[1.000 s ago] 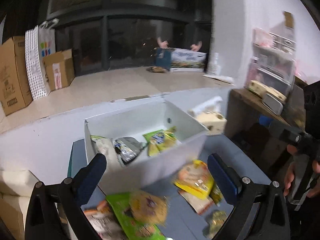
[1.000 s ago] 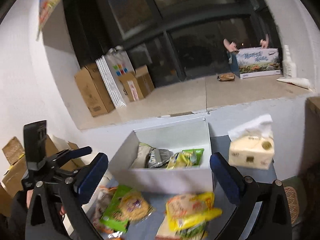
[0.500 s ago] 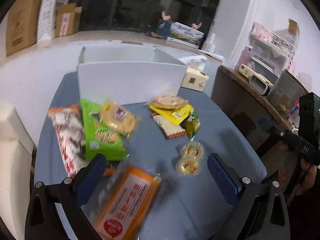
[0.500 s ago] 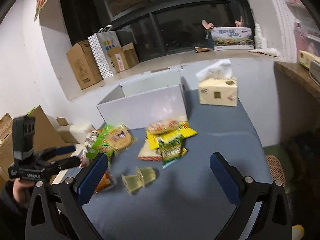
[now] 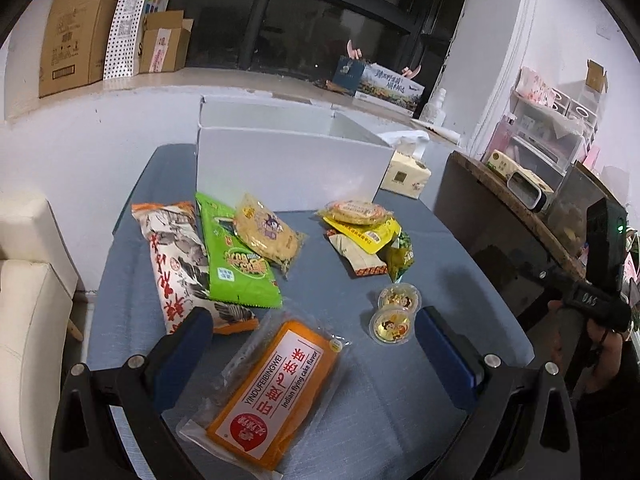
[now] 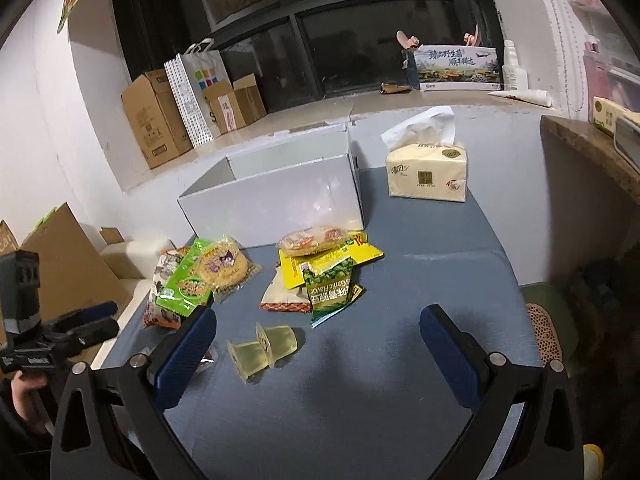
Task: Organize snacks
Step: 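Withdraw both tools from the box toward the remaining snacks, then grasp the green pea snack bag with the right tool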
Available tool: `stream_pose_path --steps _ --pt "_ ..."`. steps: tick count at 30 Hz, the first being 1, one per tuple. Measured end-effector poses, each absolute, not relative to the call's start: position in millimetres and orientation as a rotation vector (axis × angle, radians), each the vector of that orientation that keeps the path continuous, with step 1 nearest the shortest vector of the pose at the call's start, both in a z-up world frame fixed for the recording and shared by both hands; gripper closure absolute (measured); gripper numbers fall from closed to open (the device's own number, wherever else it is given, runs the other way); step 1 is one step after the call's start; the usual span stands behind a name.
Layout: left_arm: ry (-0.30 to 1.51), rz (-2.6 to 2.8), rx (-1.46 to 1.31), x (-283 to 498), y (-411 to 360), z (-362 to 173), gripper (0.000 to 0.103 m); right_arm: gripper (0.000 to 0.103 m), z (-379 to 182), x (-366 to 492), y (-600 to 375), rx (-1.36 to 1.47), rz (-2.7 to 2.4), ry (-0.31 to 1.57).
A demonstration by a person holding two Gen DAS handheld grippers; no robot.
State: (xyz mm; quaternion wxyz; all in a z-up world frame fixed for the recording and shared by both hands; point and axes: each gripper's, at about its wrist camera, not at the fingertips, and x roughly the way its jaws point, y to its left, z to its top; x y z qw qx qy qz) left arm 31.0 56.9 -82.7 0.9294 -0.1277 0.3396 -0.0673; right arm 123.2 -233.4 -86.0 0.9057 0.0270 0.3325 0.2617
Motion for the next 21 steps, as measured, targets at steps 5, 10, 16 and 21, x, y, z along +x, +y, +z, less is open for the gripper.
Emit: stream_pose_path --steps 5,10,16,21 --pt "0.685 -0.135 -0.274 28.0 60.6 -79.1 0.0 0.0 -95.8 126.1 -223.8 0.015 0.553 0.708" --pt "0.674 -0.125 -0.26 24.0 61.6 -73.1 0.0 0.0 -110.1 139.5 -211.5 -0.052 0.566 0.725" --pt "0.652 -0.109 -0.263 19.4 67.5 -67.6 0.0 0.0 -133.0 168.3 -195.3 -0.079 0.59 0.772" --pt "0.654 -0.099 -0.268 19.5 72.1 -67.8 0.0 0.0 -148.0 204.2 -182.9 -0.052 0.59 0.809"
